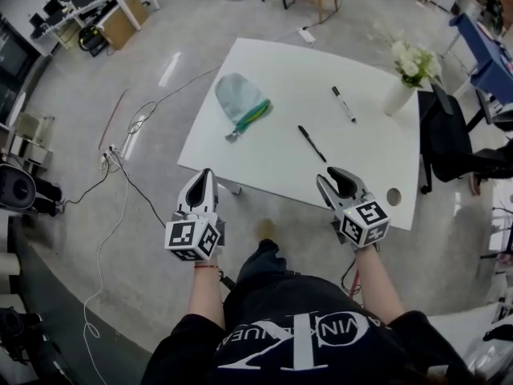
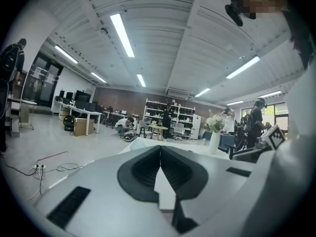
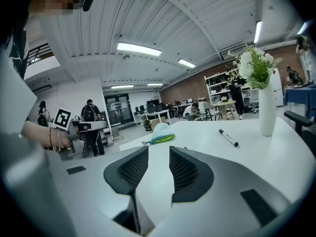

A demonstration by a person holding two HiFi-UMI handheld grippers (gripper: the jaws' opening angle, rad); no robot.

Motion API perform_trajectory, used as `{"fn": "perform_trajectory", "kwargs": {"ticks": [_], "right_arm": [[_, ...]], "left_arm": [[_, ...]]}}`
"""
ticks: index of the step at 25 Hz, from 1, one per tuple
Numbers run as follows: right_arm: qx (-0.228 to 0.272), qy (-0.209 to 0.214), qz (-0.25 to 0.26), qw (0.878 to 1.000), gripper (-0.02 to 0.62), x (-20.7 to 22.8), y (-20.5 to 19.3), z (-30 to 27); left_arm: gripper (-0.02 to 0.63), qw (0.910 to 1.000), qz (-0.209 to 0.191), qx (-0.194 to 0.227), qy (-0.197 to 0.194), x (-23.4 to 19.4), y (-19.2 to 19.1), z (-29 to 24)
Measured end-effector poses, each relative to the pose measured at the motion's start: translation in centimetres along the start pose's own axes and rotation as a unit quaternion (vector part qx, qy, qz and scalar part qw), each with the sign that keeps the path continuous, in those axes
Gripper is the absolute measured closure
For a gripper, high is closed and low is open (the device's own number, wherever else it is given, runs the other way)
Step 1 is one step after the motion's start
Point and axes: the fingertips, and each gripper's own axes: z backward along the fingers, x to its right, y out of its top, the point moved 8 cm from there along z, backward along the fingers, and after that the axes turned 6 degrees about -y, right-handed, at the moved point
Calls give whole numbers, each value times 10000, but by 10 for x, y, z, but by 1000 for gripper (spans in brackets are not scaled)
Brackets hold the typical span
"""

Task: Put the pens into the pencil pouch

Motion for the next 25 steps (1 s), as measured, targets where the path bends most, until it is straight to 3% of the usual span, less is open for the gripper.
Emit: {"fn": "perform_trajectory", "kwargs": {"ticks": [25], "right_arm": [[-387, -1071, -501, 9922, 449, 30, 2, -79]], "left_arm": [[601, 9922, 66, -432, -1170, -74, 9, -155]]}}
